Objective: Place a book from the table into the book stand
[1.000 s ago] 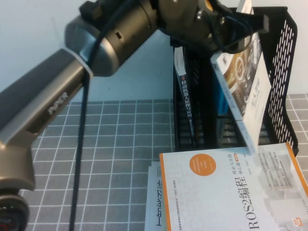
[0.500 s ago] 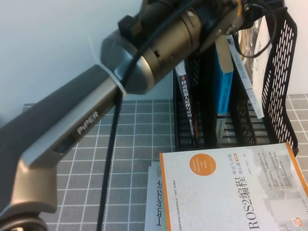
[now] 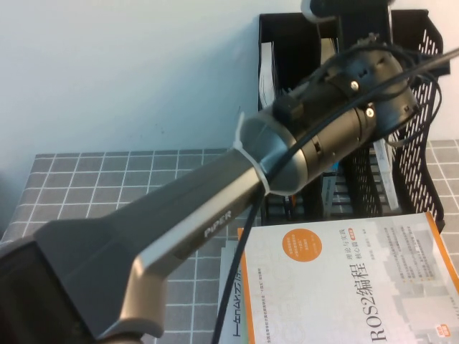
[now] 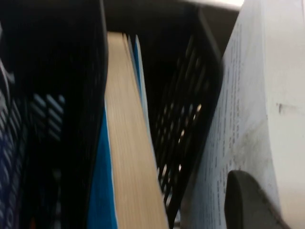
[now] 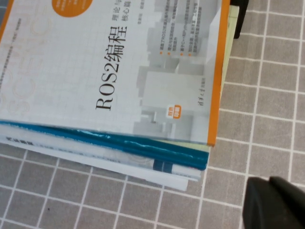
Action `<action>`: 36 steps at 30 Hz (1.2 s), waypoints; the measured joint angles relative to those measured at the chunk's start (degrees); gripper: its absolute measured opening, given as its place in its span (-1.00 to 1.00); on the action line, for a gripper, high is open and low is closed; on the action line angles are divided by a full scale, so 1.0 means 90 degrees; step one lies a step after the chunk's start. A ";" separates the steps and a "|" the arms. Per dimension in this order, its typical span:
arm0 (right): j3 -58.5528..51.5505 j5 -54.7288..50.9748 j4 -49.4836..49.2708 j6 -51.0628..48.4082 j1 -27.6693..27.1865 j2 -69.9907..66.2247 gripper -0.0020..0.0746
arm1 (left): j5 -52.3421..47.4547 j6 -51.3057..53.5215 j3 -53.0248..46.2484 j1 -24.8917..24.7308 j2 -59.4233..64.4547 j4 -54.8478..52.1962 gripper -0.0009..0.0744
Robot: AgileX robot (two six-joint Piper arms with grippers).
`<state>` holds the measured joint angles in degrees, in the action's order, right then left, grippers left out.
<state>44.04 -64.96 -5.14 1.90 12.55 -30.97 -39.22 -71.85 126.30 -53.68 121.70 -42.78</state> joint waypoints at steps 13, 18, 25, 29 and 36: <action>0.0000 -0.0260 0.0149 -0.0166 0.0000 0.0898 -0.95 | 0.0925 0.1261 0.0013 0.0111 0.0449 0.1295 -0.33; 0.0000 -0.0302 0.0149 -0.0747 0.0000 0.1287 -0.95 | 0.0705 0.2595 0.0056 0.0336 0.0244 0.2460 0.27; 0.0000 0.0389 0.0018 -0.2027 0.0000 0.1605 -0.95 | -0.1809 0.6107 0.0259 0.0558 -0.0751 0.3761 -0.43; 0.0014 0.0528 -0.0616 -0.2375 0.0000 0.1095 -0.95 | -0.3177 0.7024 0.0318 0.0558 -0.1500 0.3453 -0.87; 0.0014 -0.0496 -0.0626 -0.2995 0.0000 -0.0100 -0.95 | -0.3652 0.7269 -0.0165 0.0558 -0.2835 0.2119 -0.97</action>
<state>44.16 -69.42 -10.77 -25.06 12.55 -31.87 -72.09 -6.43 124.81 -48.66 96.18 -23.71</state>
